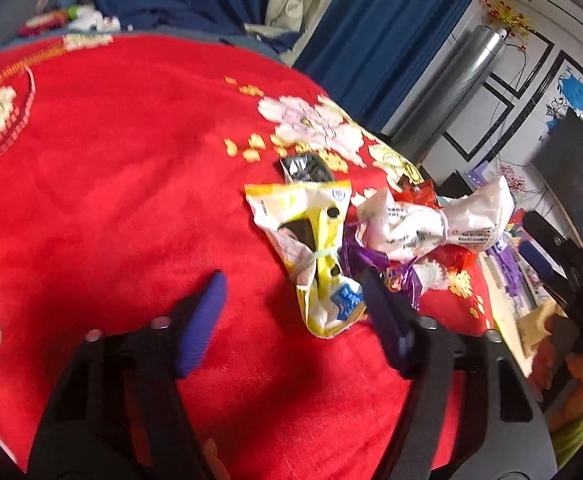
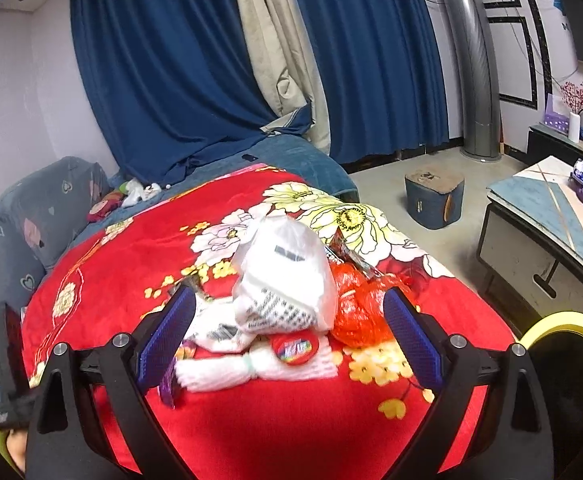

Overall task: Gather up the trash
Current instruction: 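Grasp the yellow snack wrapper with the left tool while the right tool grasps the white plastic bag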

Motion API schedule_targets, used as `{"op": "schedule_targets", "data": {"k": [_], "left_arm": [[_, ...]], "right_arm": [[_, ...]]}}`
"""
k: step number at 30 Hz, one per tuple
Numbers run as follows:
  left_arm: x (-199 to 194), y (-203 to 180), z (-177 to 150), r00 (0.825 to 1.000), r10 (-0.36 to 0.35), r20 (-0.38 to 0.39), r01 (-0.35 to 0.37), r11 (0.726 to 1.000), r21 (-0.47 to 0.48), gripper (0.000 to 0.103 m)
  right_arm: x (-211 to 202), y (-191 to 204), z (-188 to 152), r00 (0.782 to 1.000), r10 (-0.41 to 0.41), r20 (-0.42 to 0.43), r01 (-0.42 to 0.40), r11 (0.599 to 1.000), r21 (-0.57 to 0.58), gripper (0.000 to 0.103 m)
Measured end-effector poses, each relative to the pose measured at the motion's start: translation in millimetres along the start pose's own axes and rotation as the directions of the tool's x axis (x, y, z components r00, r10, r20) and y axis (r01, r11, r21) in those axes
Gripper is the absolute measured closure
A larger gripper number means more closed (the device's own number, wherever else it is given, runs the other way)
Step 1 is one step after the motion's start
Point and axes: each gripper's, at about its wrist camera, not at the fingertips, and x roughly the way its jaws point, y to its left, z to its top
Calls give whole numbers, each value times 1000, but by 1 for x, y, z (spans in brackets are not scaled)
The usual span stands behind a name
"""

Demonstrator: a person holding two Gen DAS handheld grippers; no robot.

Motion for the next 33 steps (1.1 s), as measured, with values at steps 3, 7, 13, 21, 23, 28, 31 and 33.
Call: {"op": "schedule_targets", "data": {"k": [3, 7, 13, 21, 23, 28, 31, 33], "left_arm": [[3, 0, -2, 999, -25, -20, 25, 1000, -12, 57], [6, 0, -4, 998, -46, -35, 45, 998, -32, 62], [7, -1, -5, 996, -82, -46, 80, 996, -36, 78], [8, -6, -7, 992, -108, -60, 106, 994, -26, 89], [7, -7, -6, 993, -105, -57, 104, 994, -25, 91], [-2, -7, 0, 995, -99, -26, 98, 995, -22, 93], [-11, -7, 7, 996, -92, 10, 92, 996, -16, 94], [-18, -7, 11, 996, -80, 40, 80, 997, -2, 101]], "right_arm": [[12, 0, 4, 1000, -2, -12, 2, 1000, 6, 11], [28, 0, 8, 999, -8, -45, 9, 1000, 19, 11], [48, -3, 11, 996, 7, -94, -1, 998, 69, 11], [45, -4, 4, 990, 55, -126, -45, 996, 78, 52], [41, 0, 4, 991, 56, -121, -49, 997, 59, 55], [16, 2, 4, 996, 72, -58, -70, 997, 36, 57], [-2, 3, 5, 997, 72, -9, -72, 997, 25, 57], [-11, 1, 6, 998, 59, 17, -59, 998, 28, 57]]}}
